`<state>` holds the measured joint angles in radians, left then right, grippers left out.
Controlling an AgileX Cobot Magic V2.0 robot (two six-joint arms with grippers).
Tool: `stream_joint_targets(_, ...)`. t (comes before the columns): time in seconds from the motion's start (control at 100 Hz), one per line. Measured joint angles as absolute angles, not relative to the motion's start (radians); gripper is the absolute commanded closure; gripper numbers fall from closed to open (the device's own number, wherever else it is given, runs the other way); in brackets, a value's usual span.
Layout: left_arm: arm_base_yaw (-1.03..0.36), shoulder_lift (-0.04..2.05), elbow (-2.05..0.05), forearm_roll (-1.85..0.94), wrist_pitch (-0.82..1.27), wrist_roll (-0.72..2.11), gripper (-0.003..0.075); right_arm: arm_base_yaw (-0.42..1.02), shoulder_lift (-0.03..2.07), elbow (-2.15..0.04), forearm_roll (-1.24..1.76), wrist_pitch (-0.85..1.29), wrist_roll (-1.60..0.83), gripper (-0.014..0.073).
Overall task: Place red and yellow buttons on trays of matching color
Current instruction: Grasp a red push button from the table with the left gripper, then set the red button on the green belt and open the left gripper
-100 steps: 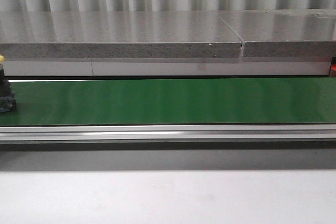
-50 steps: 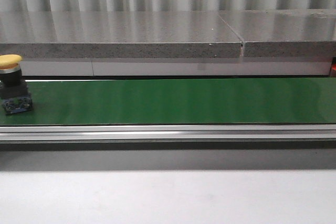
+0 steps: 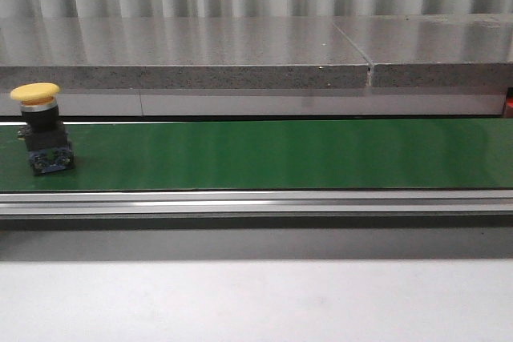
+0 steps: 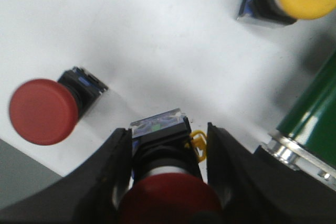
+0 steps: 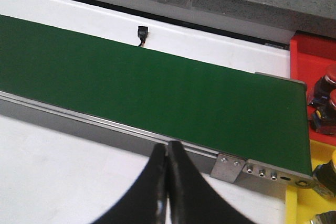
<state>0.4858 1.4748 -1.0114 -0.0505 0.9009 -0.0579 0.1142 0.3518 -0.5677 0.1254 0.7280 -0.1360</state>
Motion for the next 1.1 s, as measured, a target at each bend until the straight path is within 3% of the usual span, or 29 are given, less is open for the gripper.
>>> stream_joint_targets(0.16,0.457,1.438,-1.113,-0.048,0.982,-0.038,0.0624,0.114,0.352,-0.568,0.125,0.728,-0.136,0.0661)
stream_joint_targets(0.45,0.258,1.441,-1.234,-0.048,1.039,-0.033,0.0624,0.114,0.352,-0.568,0.125,0.728,-0.136,0.0661)
stream_joint_targets(0.87,0.141,1.598,-1.275,-0.048,1.039,-0.033,0.0622,0.114,0.352,-0.568,0.125,0.728,-0.136,0.0661)
stream_joint_targets(0.96,0.141,1.624,-1.277,-0.048,1.034,-0.033,0.0563,0.114,0.352,-0.568,0.125,0.728,-0.136,0.0661)
stream_joint_targets(1.1,0.141,1.650,-1.279,-0.050,1.031,-0.033,0.0345,0.114,0.352,-0.568,0.125,0.728,-0.136,0.0661)
